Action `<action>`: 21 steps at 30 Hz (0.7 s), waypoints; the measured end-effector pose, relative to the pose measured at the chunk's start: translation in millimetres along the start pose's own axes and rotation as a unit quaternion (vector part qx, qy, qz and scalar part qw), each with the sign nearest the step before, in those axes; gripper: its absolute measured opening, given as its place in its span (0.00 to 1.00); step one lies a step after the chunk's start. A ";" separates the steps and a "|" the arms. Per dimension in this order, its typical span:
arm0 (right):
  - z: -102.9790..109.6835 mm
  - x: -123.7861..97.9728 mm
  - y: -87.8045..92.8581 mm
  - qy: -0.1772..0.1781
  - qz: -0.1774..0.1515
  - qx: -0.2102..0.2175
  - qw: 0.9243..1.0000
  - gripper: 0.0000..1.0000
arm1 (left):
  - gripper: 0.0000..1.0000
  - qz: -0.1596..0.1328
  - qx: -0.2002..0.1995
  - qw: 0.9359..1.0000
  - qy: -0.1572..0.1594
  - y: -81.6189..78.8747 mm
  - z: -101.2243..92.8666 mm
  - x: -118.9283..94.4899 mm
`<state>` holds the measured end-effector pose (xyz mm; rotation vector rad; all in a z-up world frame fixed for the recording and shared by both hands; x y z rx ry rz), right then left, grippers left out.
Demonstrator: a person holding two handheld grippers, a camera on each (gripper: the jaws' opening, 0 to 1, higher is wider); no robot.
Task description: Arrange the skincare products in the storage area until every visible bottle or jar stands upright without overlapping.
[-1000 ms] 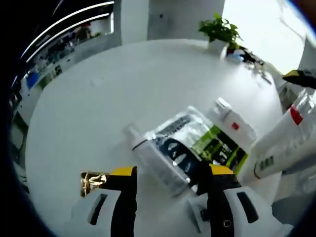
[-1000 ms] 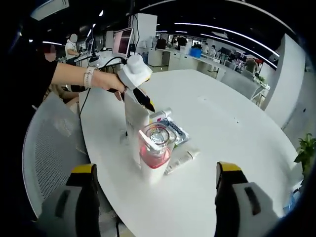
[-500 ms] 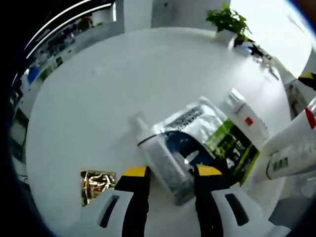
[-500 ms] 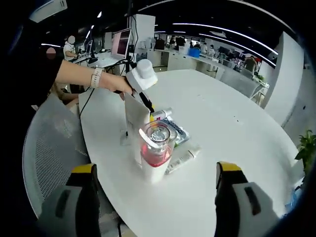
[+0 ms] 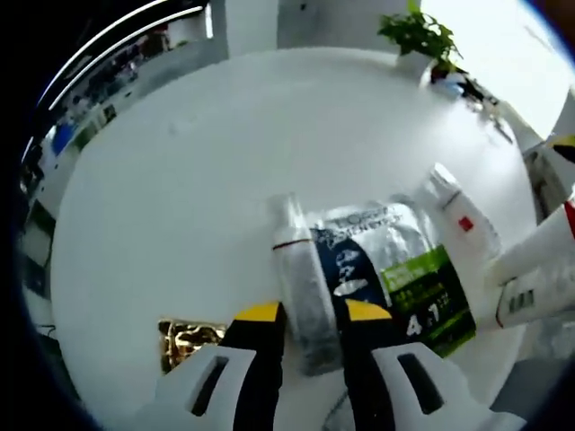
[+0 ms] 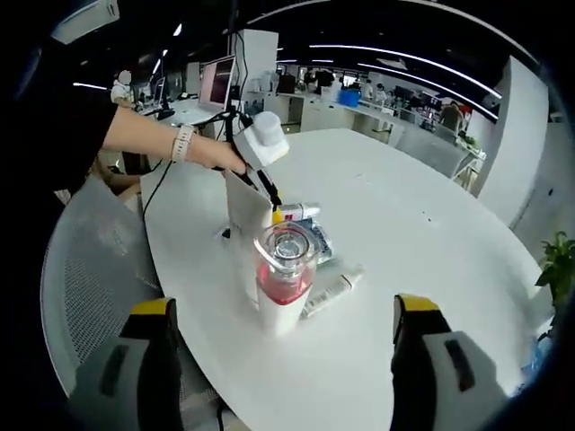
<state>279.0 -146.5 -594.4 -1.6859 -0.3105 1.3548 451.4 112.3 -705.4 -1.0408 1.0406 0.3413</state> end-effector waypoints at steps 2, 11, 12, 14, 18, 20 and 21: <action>1.6 1.2 -0.2 0.000 0.000 -0.001 1.000 1.00 | 0.19 -0.001 -0.001 1.000 0.008 1.3 -0.3 -2.1; 6.0 0.9 -5.6 0.006 -0.016 -0.001 1.000 0.99 | 0.16 -0.016 0.004 1.000 -0.004 -0.2 2.7 -8.0; 6.5 0.3 -6.1 0.006 -0.019 -0.001 1.000 0.98 | 0.16 -0.025 0.002 1.000 -0.007 -2.0 4.3 -10.9; 7.3 -0.5 -6.6 0.009 -0.025 0.002 1.000 0.98 | 0.15 -0.038 -0.007 0.999 -0.005 -4.7 6.3 -15.8; 8.4 -1.4 -7.5 0.015 -0.039 0.008 0.999 0.97 | 0.15 -0.060 -0.013 0.998 -0.004 -7.0 9.8 -30.2; 7.9 -2.5 -8.1 0.022 -0.047 0.014 0.999 0.97 | 0.15 -0.069 -0.017 0.997 0.000 -5.6 10.8 -37.4; 7.8 -3.1 -8.1 0.023 -0.047 0.014 0.999 0.96 | 0.15 -0.075 -0.021 0.997 0.001 -5.1 11.9 -41.2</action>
Point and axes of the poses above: the point that each gripper's makers call its tool centre point, and the gripper's own axes: x roughly forward along the fingers, z roughly to its left, y roughly out of its underside, the point moved 9 cm from there along -x, roughly backward along the fingers, and after that the axes turned 12 degrees about -y, right-handed, at the moved point
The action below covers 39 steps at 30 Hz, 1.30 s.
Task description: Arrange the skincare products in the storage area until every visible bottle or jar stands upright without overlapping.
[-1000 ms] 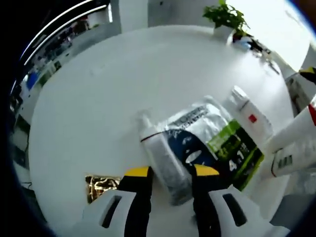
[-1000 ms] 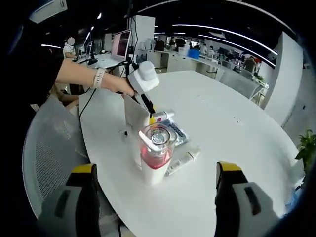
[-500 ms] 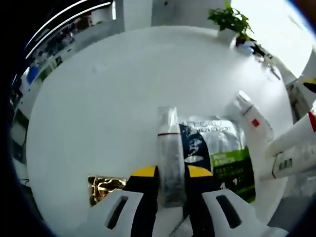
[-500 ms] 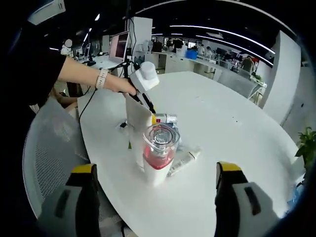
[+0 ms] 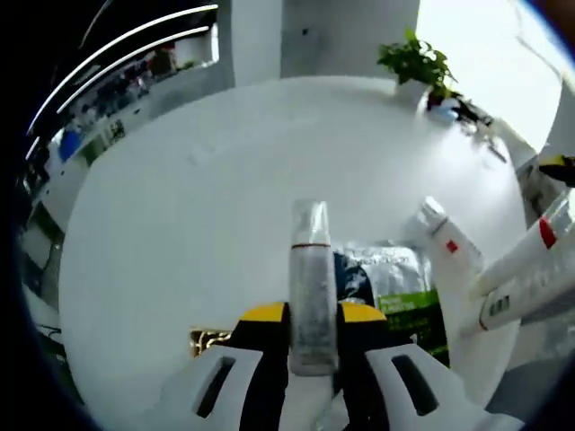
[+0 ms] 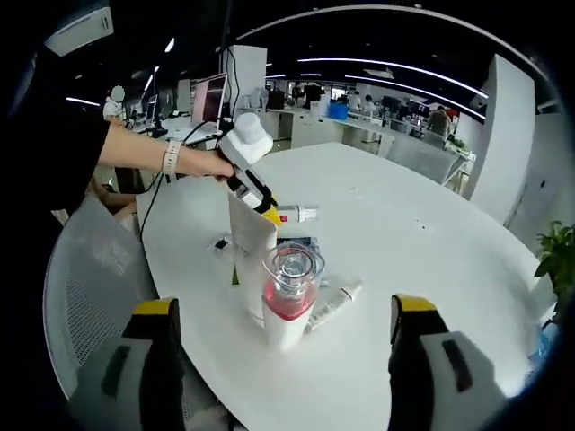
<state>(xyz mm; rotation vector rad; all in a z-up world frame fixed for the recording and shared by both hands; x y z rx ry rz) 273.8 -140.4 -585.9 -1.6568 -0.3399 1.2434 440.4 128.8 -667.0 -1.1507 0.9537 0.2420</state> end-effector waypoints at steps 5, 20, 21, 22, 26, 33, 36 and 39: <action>-2.2 -5.1 0.8 0.003 -0.003 0.018 1.000 0.84 | 0.15 -0.033 -0.015 0.999 0.011 4.1 -2.5 -20.2; 5.5 -11.5 -17.0 -0.005 -0.083 0.043 0.996 0.56 | 0.15 -0.107 -0.010 0.994 0.037 13.2 -23.8 -88.9; 6.1 -11.7 -17.5 -0.010 -0.085 0.048 0.995 0.56 | 0.15 -0.114 -0.013 0.993 0.041 13.7 -24.1 -93.3; 6.4 -11.7 -18.3 -0.010 -0.088 0.049 0.995 0.55 | 0.15 -0.116 -0.011 0.992 0.041 14.0 -24.7 -96.5; 9.4 -10.0 -21.2 -0.014 -0.095 0.052 0.994 0.49 | 0.15 -0.135 -0.007 0.990 0.047 19.0 -31.3 -115.6; 22.3 -0.4 -31.4 -0.040 -0.138 0.070 0.987 0.43 | 0.16 -0.159 0.014 0.986 0.044 26.9 -37.7 -133.2; 27.4 3.7 -35.3 -0.051 -0.155 0.079 0.983 0.42 | 0.16 -0.171 -0.002 0.984 0.055 28.3 -38.7 -139.9; 33.4 7.9 -39.9 -0.070 -0.176 0.092 0.978 0.40 | 0.16 -0.178 -0.006 0.982 0.065 30.8 -43.1 -146.7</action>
Point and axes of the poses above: the point that each gripper's makers call its tool centre point, and the gripper's own axes: x roughly forward along the fingers, z roughly to its left, y roughly out of its underside, the point moved 9 cm from there along -x, roughly backward along the fingers, and after that the axes turned 12 degrees about -y, right-handed, at the moved point
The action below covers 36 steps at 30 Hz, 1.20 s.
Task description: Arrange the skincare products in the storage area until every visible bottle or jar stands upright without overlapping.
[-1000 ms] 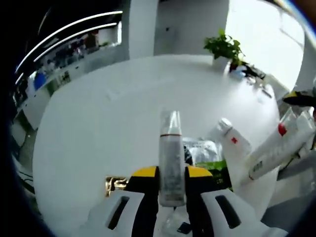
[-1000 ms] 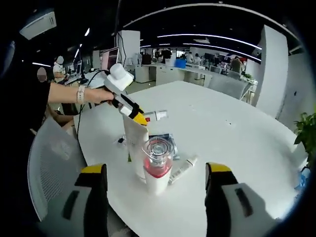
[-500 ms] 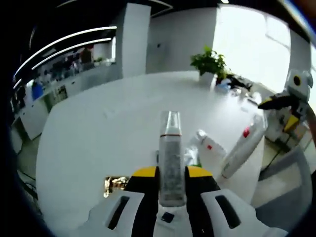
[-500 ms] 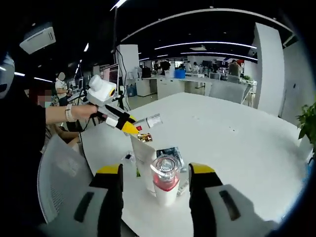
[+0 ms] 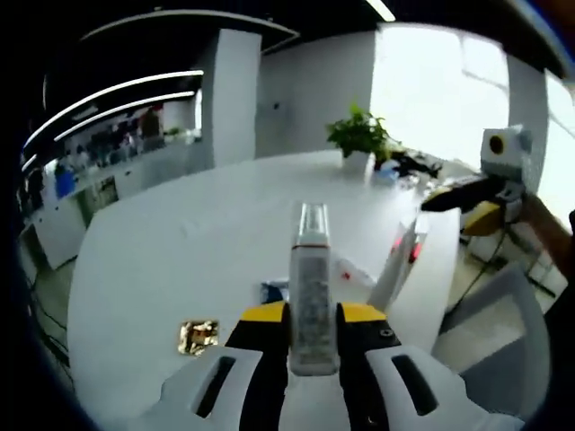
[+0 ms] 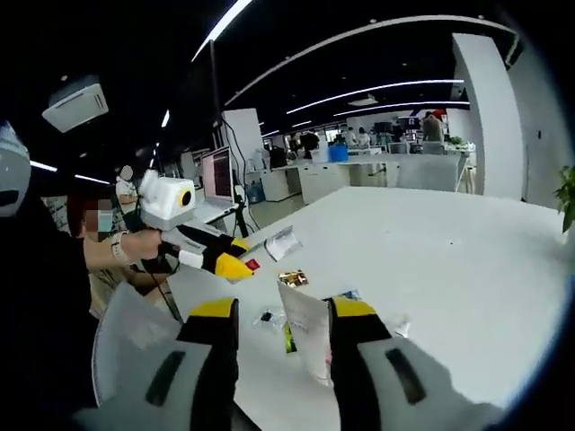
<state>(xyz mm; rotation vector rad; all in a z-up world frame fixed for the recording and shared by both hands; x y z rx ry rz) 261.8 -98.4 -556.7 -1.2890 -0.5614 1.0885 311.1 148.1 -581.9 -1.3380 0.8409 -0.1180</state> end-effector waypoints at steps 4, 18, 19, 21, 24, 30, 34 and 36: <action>3.4 8.0 1.4 -0.020 -0.037 0.037 0.998 0.39 | 0.16 -0.004 -0.009 1.000 0.012 4.7 -8.3 -7.2; 8.3 25.3 14.3 -0.072 -0.144 0.163 0.973 0.36 | 0.16 -0.029 -0.055 0.995 0.084 9.6 -47.6 -36.7; 8.4 25.7 14.7 -0.071 -0.143 0.160 0.974 0.36 | 0.16 -0.031 -0.056 0.994 0.085 9.7 -49.0 -37.1; 10.5 26.5 14.0 -0.089 -0.158 0.170 0.969 0.35 | 0.16 -0.040 -0.049 0.993 0.095 9.5 -52.8 -38.5; 9.4 25.2 14.7 -0.109 -0.194 0.211 0.952 0.34 | 0.16 -0.047 -0.065 0.989 0.125 7.3 -60.4 -39.5; 9.1 20.9 16.3 -0.137 -0.234 0.245 0.931 0.32 | 0.16 -0.057 -0.068 0.983 0.159 3.3 -74.3 -41.8; 10.3 16.7 17.4 -0.142 -0.237 0.248 0.928 0.29 | 0.16 -0.053 -0.070 0.982 0.169 3.4 -79.4 -41.0; 11.8 15.6 17.6 -0.147 -0.236 0.244 0.929 0.26 | 0.16 -0.051 -0.069 0.981 0.172 3.7 -80.7 -40.3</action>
Point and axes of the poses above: the point that each gripper's makers call its tool centre point, and the gripper's own axes: x roughly forward along the fingers, z roughly to its left, y roughly out of its underside, the point moved 9 cm from there along -x, roughly backward along the fingers, and after that the axes turned 12 degrees about -y, right-handed, at the moved point
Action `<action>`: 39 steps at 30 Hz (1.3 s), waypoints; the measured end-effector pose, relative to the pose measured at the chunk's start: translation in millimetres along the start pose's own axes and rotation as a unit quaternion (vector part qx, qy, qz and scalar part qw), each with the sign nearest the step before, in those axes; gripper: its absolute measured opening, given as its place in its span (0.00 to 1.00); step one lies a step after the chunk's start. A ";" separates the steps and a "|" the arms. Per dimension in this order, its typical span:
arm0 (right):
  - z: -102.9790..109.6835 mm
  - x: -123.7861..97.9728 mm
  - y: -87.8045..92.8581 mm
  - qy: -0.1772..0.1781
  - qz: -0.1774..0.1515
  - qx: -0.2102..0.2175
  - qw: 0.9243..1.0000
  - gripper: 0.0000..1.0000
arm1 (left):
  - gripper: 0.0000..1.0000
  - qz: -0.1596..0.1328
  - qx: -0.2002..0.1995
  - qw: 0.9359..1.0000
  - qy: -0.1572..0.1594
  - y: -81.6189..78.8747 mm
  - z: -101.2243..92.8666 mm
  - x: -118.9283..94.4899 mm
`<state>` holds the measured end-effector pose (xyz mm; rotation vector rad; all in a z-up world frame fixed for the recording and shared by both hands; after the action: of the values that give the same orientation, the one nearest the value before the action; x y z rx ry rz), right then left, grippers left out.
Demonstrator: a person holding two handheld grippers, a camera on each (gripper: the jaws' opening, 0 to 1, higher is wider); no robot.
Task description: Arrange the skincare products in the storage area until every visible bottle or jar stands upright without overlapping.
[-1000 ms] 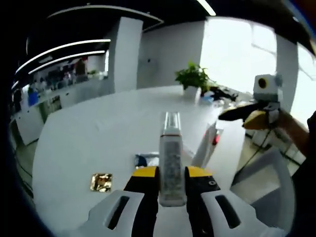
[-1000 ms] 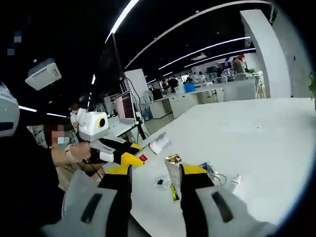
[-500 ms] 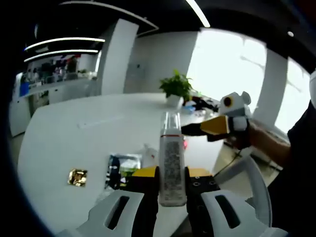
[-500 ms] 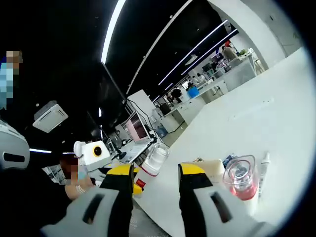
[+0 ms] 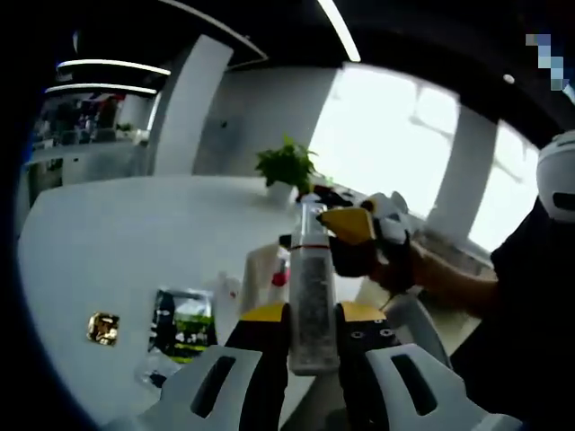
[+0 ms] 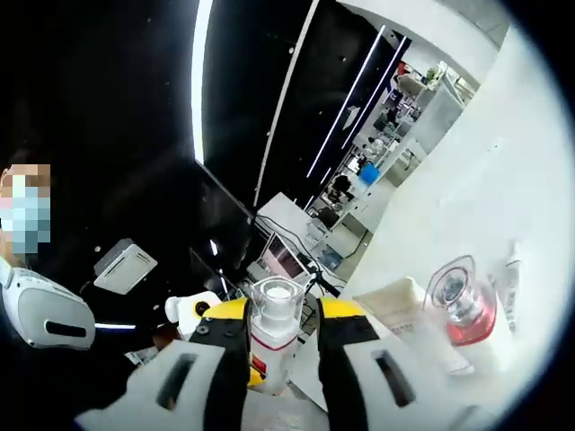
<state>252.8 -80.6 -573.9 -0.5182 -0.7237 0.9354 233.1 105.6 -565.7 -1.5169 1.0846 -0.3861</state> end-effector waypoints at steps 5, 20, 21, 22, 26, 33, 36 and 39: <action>7.1 0.1 3.7 0.005 0.007 -0.007 1.000 0.22 | 0.16 0.011 0.014 1.000 0.003 4.1 -3.1 2.0; 20.8 6.3 15.2 0.014 0.072 -0.097 0.993 0.19 | 0.17 0.073 0.098 0.992 -0.013 18.9 -6.7 13.1; 20.8 7.0 16.1 0.017 0.079 -0.106 0.991 0.19 | 0.17 0.076 0.096 0.992 -0.014 20.0 -6.3 14.0; 20.1 7.0 16.3 0.019 0.087 -0.113 0.990 0.19 | 0.17 0.082 0.095 0.992 -0.014 22.1 -5.6 15.3; 20.1 10.9 18.1 0.019 0.109 -0.133 0.985 0.18 | 0.25 0.079 0.099 0.992 -0.023 25.1 -2.4 18.9; 17.6 15.8 21.8 0.038 0.162 -0.207 0.964 0.18 | 0.29 0.077 0.096 0.992 -0.035 27.6 0.8 28.6; 14.1 15.5 24.7 0.048 0.193 -0.230 0.953 0.18 | 0.29 0.088 0.105 0.990 -0.036 30.8 0.3 31.9; 10.7 15.5 27.4 0.055 0.220 -0.256 0.940 0.18 | 0.28 0.094 0.116 0.988 -0.041 32.4 1.3 34.7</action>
<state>236.3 -52.5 -580.4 -1.2222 -0.7656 1.1202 238.7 82.1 -606.6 -1.2050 1.0689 -0.3042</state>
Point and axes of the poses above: the point that each gripper's makers call its tool centre point, and the gripper's own axes: x roughly forward along the fingers, z roughly to its left, y roughly out of its underside, the point moved 9 cm from there along -x, roughly backward along the fingers, and after that the axes turned 12 degrees about -y, right-handed, at the moved point
